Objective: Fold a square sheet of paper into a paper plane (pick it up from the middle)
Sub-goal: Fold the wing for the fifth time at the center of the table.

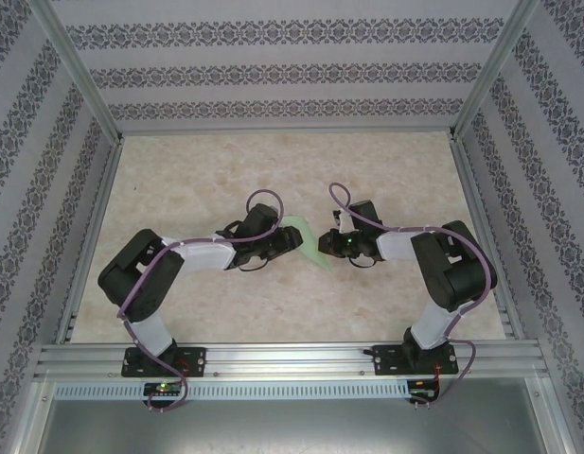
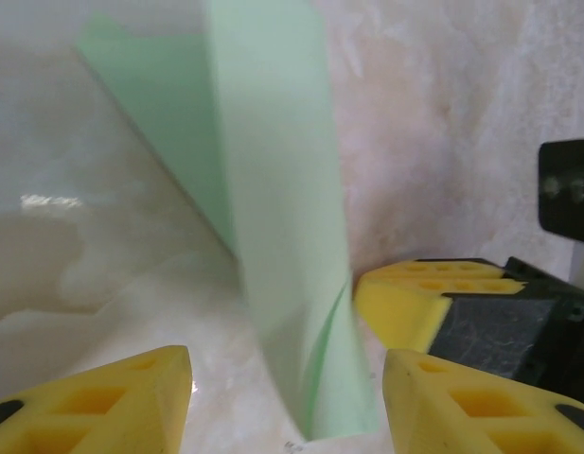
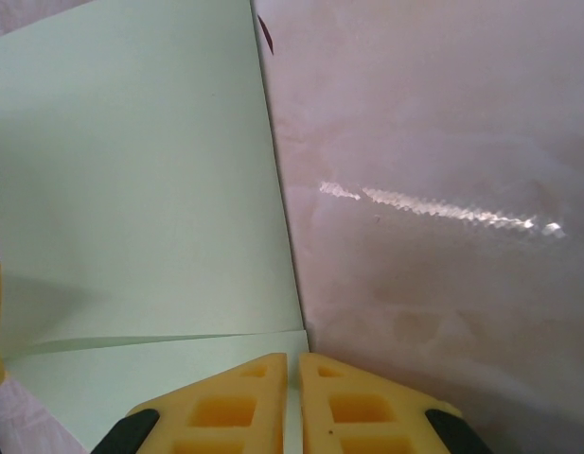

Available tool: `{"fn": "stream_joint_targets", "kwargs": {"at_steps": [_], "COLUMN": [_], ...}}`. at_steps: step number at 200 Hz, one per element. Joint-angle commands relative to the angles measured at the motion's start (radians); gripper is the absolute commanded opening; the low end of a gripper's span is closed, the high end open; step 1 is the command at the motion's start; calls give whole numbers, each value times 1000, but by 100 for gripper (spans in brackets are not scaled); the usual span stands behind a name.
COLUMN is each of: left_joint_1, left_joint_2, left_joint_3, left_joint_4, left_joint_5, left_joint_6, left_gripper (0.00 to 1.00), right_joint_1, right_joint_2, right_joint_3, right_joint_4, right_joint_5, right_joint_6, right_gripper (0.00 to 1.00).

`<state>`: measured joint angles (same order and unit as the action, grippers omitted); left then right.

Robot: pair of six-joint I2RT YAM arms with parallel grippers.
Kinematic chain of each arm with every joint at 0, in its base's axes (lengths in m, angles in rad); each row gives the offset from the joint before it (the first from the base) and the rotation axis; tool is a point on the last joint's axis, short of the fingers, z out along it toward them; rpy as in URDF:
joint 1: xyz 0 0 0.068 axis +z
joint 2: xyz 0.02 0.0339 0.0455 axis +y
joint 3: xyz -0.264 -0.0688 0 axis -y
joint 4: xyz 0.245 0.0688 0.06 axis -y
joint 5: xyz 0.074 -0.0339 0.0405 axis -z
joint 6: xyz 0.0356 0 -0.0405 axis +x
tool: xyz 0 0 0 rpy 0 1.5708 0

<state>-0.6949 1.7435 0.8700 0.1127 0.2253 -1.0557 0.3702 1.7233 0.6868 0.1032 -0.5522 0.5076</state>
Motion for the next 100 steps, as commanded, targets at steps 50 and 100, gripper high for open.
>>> {"fn": "stream_joint_targets", "kwargs": {"at_steps": [50, 100], "left_joint_1": [-6, -7], "left_joint_2": [101, 110], "left_joint_3": [110, 177], "left_joint_4": [37, -118], "left_joint_5": [19, 15], "left_joint_6": [-35, 6], "left_gripper": [24, 9], "right_joint_1": [-2, 48], "right_joint_2": [-20, -25], "right_joint_3": [-3, 7], "right_joint_4": [-14, -49], "right_joint_5": [-8, 14], "right_joint_6": [-24, -33], "right_gripper": [14, 14]}}
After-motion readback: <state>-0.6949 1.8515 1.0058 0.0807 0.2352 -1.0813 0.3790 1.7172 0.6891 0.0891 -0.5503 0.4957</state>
